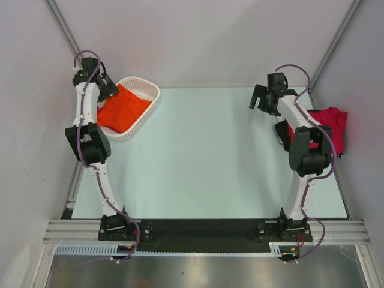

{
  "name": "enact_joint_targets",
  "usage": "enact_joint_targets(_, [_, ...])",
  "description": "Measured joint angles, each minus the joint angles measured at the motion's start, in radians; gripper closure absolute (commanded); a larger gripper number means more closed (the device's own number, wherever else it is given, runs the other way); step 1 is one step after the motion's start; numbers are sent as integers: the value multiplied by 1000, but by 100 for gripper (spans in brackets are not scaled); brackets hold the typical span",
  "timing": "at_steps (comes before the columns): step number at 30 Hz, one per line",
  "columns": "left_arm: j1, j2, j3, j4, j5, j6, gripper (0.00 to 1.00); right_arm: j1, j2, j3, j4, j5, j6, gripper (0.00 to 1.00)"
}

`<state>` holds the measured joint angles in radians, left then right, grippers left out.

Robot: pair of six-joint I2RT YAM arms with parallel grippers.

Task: Fold and stack the t-shirts
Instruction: Grab crumpled tshirt from bin with the left arm

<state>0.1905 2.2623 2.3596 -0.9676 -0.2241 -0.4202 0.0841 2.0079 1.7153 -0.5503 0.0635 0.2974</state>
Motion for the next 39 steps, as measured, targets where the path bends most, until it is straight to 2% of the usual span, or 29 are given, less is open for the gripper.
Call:
enact_joint_targets(3, [33, 14, -63, -10, 95, -48, 0, -2, -3, -18, -1, 2, -3, 0])
enact_joint_targets(11, [63, 66, -55, 21, 190, -89, 0, -2, -3, -16, 1, -8, -2, 0])
enact_joint_targets(19, [60, 188, -53, 136, 336, -87, 0, -2, 21, 55, 10, -20, -2, 0])
enact_joint_targets(24, [55, 190, -38, 177, 269, -67, 4, -3, 34, 55, 9, -20, 2, 0])
enact_joint_targets(29, [46, 190, -9, 179, 133, -34, 0, -8, 56, 64, 9, -20, 9, 0])
enact_joint_targets(34, [37, 190, -1, 171, 23, -3, 2, -19, 93, 106, 10, -24, 19, 0])
enact_joint_targets(35, [36, 190, -1, 164, 6, 3, 3, -20, 98, 114, 10, -25, 21, 0])
enact_joint_targets(38, [32, 195, -1, 150, -32, 13, 21, -23, 110, 132, 9, -28, 27, 0])
enact_joint_targets(39, [31, 198, -1, 146, -39, 14, 30, -23, 111, 134, 10, -28, 28, 0])
